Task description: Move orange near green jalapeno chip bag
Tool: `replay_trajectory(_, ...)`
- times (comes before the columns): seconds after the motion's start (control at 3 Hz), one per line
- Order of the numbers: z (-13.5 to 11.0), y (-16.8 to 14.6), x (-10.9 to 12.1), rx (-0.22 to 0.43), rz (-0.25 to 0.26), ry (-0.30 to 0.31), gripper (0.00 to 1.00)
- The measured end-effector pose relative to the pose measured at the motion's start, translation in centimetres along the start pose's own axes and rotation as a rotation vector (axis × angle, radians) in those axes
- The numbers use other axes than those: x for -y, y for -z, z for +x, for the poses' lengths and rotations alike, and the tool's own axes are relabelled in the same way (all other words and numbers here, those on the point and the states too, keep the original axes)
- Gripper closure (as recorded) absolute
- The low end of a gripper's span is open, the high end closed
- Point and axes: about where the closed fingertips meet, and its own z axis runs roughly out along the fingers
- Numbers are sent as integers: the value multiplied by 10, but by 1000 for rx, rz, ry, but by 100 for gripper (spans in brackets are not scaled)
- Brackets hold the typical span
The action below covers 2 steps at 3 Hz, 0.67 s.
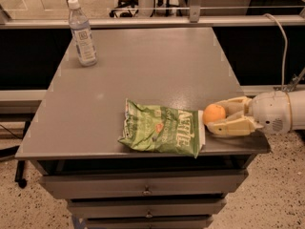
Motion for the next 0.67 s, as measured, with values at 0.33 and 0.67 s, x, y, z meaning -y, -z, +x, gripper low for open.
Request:
replay_trajectory(0.33, -2, 2, 0, 1, -10, 11, 15)
replay_trajectory(0.67, -2, 2, -1, 1, -19, 18, 0)
